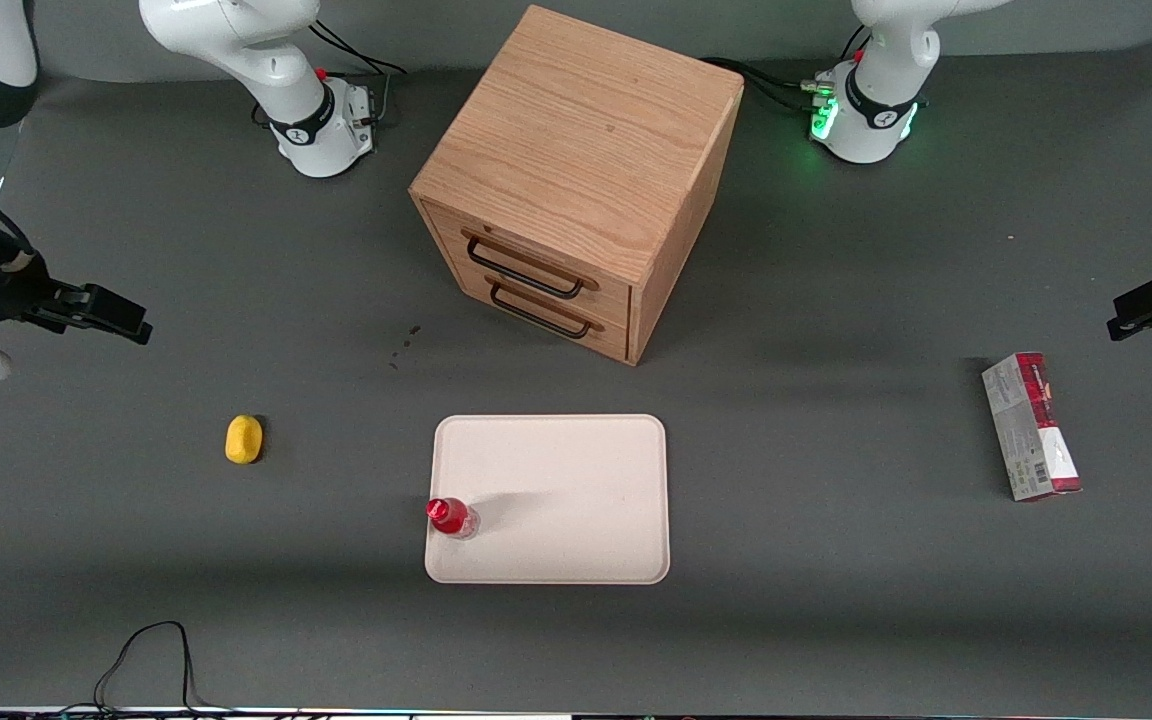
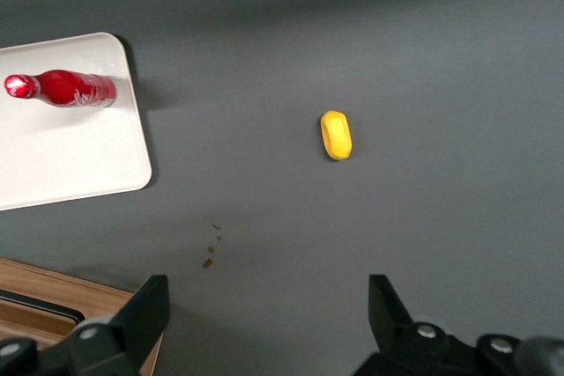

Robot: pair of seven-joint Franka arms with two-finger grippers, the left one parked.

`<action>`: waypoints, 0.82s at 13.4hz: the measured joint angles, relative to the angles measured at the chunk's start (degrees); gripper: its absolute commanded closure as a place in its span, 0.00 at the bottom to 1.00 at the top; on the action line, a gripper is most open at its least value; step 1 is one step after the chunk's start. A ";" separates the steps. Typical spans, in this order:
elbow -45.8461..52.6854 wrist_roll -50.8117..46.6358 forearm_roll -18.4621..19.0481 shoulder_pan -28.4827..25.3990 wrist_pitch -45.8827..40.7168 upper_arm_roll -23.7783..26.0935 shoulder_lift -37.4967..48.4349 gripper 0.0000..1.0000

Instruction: Place coke bottle on tray

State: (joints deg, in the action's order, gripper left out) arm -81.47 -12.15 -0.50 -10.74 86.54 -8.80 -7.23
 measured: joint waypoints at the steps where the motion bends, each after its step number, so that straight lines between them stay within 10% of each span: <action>1: -1.01 1.54 0.00 0.85 0.00 0.24 0.72 0.00; 11: -4.09 11.99 0.21 3.30 -0.08 -2.14 3.38 0.00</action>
State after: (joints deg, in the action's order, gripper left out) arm -85.56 -0.16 -0.29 -7.44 86.45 -10.94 -3.86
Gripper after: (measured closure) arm 0.000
